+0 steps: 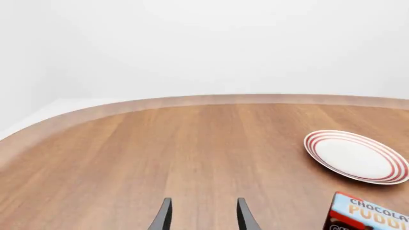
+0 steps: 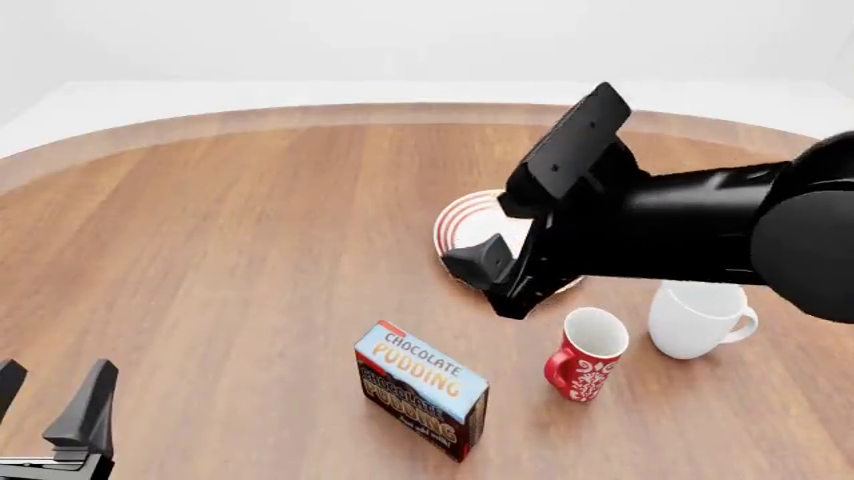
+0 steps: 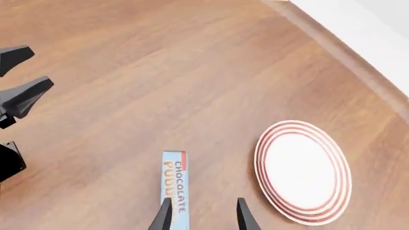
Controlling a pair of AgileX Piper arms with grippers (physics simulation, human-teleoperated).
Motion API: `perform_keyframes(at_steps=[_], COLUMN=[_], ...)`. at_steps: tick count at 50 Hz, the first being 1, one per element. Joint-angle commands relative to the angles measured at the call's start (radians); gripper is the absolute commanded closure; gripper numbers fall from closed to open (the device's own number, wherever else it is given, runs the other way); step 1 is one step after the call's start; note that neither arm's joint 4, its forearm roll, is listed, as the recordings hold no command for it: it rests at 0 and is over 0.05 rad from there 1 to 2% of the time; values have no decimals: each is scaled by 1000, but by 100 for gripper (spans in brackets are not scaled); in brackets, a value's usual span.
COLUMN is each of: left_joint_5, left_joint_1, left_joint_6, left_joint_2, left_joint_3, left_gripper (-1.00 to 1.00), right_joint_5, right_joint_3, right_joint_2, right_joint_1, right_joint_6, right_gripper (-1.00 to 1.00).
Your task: Put the chocolate pudding to the right of the plate.
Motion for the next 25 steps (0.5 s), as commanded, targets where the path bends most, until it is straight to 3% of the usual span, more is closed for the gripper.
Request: perform_keyframes(at_steps=[1,2,3,25], left_joint_5=[0,0,0,0], left_joint_1=[0,0,0,0], left_joint_6=[0,0,0,0], left_joint_2=[0,0,0,0], left_joint_3=[0,0,0,0], left_gripper=[-100,-100,-100,-100], right_joint_5=[116,125,278,283], right_joint_3=[-77,-94,-151,-157], right_joint_2=[118,127,141,187], right_joint_1=[-53,-52,-147,-129], right_joint_6=[-34,-28,-84,-80], right_gripper=[-100,-100,-100,-100])
